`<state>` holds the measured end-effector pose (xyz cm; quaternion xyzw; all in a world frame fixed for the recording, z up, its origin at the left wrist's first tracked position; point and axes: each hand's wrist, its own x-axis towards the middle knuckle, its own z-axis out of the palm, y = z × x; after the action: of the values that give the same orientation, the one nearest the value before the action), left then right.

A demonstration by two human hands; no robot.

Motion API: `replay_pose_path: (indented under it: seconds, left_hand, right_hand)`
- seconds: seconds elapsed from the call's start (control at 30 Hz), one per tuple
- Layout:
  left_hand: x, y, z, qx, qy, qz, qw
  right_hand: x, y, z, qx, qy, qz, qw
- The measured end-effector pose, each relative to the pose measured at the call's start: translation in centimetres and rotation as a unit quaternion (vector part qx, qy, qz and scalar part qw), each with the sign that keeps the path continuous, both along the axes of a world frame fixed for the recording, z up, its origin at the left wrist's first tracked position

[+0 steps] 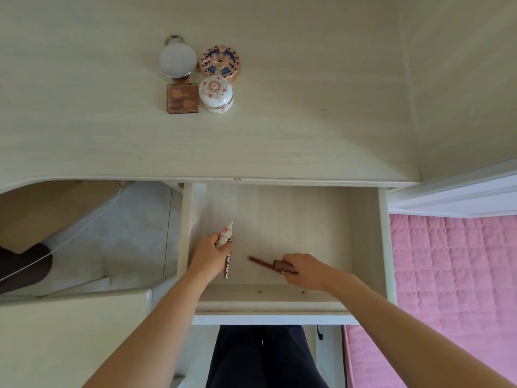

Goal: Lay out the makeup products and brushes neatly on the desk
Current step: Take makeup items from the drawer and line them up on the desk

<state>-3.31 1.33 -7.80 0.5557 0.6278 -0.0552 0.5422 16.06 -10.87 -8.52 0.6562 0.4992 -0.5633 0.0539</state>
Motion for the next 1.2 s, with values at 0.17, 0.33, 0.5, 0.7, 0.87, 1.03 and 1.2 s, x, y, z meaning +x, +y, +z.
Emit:
replay_pose_path:
  seconds: [0.17,0.33,0.5,0.7,0.87,1.03,1.2]
  left_hand:
    - [-0.1,-0.4,3.4,-0.046,-0.065,0.071,0.994]
    - [-0.1,0.2,7.8,-0.062,-0.134,0.131,0.98]
    - [0.2,1.0,11.7,-0.075,-0.198,0.189,0.959]
    - [1.0,2.5,14.6,-0.063,-0.224,0.184,0.955]
    - [2.5,4.4,15.7,-0.044,-0.235,0.172,0.956]
    - [5.3,6.8,16.3,-0.021,-0.232,0.158,0.959]
    - [8.9,9.6,16.4,-0.01,-0.229,0.138,0.964]
  right_hand:
    - [0.4,-0.2,3.9,0.013,0.026,-0.142,0.989]
    - [-0.2,0.6,9.5,0.048,0.139,-0.317,0.937]
    - [-1.4,1.8,14.0,0.079,0.216,-0.421,0.878]
    - [-2.8,4.1,16.7,0.102,0.266,-0.513,0.81]
    - [-3.4,6.4,17.6,0.133,0.232,-0.558,0.786]
    - [-2.2,9.3,17.8,0.156,0.186,-0.578,0.779]
    - [0.5,12.9,17.8,0.165,0.168,-0.587,0.774]
